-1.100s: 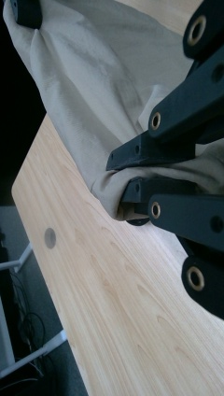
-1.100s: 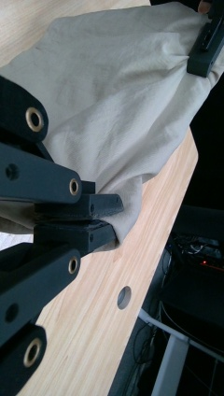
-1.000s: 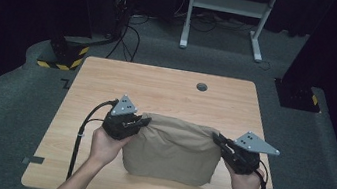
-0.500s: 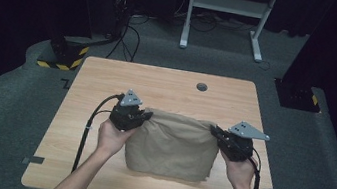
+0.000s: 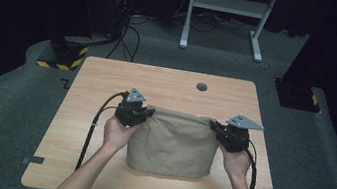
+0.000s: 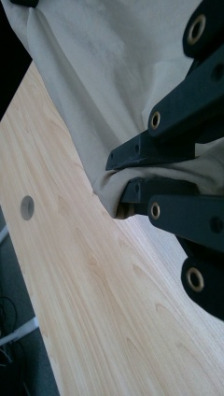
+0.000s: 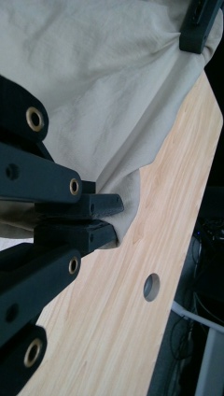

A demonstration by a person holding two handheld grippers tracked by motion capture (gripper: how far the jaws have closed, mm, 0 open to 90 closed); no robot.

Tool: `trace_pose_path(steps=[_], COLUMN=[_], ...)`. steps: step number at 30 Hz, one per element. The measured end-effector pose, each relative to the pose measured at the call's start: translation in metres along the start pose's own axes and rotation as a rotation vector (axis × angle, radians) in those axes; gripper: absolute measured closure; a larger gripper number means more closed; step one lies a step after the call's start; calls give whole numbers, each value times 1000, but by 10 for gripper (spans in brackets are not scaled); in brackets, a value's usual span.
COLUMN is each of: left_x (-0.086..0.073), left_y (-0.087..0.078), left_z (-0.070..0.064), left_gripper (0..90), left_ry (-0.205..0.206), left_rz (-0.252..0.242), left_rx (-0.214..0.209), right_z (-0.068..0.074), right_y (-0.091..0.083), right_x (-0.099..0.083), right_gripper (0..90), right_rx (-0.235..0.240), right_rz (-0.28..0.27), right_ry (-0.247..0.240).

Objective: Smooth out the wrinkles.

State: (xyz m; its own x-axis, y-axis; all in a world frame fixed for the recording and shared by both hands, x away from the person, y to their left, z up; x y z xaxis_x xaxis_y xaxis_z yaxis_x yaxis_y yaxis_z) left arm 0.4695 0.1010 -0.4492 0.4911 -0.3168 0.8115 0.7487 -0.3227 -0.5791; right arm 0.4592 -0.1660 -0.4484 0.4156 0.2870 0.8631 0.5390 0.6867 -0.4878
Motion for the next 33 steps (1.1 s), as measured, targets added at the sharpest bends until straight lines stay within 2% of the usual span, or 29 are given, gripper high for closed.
trace_pose_path(steps=[11, 24, 33], left_x=[-5, -8, -12], left_y=[22, 41, 51], left_z=[4, 5, 7], left_gripper=[835, 835, 834], left_ry=[12, 11, 6], left_rz=[35, 61, 74], left_rx=[32, 60, 72], right_z=[-15, -27, -35], right_y=[18, 33, 39], right_x=[-7, -14, -20], right_gripper=[867, 864, 864], right_rx=[-16, -56, -76], right_rz=[36, 75, 86], right_ry=[36, 32, 55])
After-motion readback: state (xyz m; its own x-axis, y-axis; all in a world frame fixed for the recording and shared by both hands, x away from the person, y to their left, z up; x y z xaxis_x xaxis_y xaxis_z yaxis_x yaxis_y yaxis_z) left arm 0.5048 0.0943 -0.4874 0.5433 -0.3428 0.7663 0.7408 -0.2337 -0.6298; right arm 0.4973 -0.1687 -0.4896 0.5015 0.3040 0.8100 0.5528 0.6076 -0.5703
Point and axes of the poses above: each handheld gripper's, and its own axes: y roughly forward along the jaws, x roughly out of its top, z roughly to its left, the point moved 7 cm from there along y, roughly forward along the jaws, and after that the axes turned 13 degrees about x, right-handed, at the moved point
